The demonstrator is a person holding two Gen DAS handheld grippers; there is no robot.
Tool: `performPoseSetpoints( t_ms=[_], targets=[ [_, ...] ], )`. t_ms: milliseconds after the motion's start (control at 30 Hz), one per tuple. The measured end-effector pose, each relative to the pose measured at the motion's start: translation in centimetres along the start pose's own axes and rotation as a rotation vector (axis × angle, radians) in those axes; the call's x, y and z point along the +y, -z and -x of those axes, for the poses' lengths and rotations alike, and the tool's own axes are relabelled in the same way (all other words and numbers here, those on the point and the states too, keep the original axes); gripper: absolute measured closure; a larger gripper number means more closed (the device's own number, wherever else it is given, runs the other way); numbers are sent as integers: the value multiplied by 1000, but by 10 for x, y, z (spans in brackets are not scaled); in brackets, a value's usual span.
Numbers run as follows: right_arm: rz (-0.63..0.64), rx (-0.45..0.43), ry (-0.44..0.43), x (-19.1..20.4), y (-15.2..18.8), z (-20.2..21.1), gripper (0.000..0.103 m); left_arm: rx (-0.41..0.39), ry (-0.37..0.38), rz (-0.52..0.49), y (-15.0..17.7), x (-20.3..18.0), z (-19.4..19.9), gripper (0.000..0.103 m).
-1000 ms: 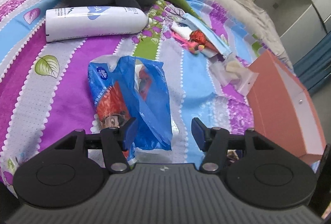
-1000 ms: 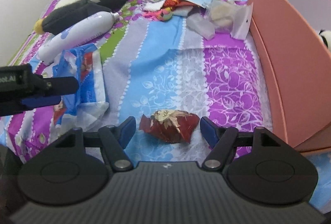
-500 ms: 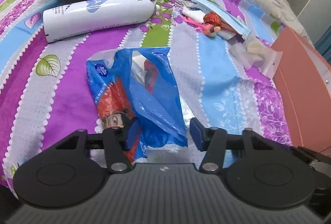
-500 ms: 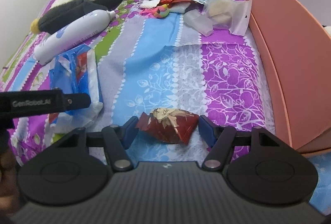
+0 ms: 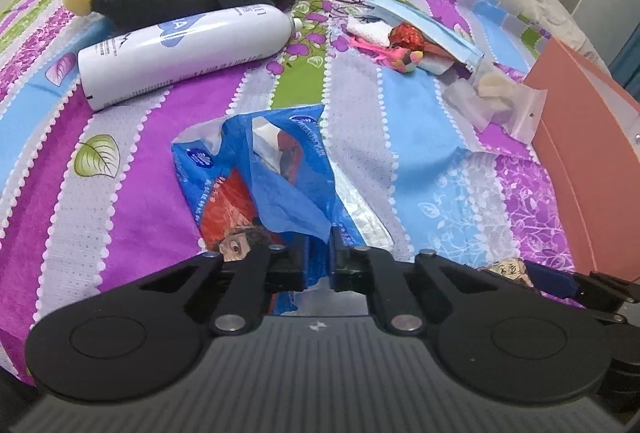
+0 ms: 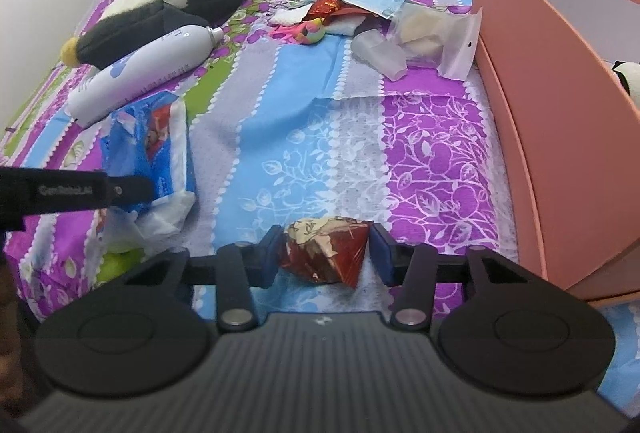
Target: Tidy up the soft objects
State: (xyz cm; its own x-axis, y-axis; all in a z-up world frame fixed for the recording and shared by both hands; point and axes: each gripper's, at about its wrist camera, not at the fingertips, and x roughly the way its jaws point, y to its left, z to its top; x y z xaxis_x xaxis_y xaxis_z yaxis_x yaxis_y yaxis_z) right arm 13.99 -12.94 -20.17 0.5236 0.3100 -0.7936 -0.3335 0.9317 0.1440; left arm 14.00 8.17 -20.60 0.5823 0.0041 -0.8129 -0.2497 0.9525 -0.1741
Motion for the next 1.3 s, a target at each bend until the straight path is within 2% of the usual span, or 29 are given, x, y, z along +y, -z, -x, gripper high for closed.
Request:
performPoseSetpoints(
  t_ms=[467,967,1300],
  targets=[
    [-1,-72,23,-7,-9,32,55,-29,82,-18,-1,-7,43,98],
    [13,-247,15,-9,-30,117,55,-131,210,-93,-16,-40,117,98],
    [2,-330,21,-9,-28,164,55,-173,263,-124,-15,-56,153,98]
  ],
)
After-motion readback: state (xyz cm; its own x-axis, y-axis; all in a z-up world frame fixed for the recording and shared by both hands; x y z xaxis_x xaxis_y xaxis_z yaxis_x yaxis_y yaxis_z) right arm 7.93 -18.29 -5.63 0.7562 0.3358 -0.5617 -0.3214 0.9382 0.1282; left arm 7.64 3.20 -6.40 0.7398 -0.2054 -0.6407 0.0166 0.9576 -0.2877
